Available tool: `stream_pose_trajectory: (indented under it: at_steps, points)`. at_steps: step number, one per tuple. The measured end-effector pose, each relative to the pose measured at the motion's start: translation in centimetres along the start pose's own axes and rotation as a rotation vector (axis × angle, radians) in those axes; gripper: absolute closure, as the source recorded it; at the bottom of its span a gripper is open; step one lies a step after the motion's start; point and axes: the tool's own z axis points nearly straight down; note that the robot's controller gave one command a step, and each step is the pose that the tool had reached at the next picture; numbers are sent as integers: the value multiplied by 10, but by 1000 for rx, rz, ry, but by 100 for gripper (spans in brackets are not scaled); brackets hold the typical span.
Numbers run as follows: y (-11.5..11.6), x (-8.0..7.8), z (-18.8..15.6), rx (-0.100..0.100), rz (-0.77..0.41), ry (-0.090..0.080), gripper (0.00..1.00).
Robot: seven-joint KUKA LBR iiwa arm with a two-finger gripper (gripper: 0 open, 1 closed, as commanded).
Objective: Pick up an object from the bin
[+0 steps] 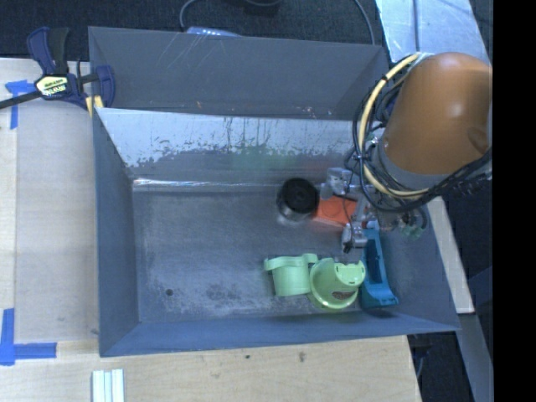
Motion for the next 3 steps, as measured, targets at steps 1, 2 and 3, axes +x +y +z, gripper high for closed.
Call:
stream_pose_trajectory:
  at_steps: [1,2,3]
  points:
    - [4,-2,20,1,-64,-6,0]
    - [12,8,82,0,-181,-6,0]
    - [19,25,112,1,-298,-2,0]
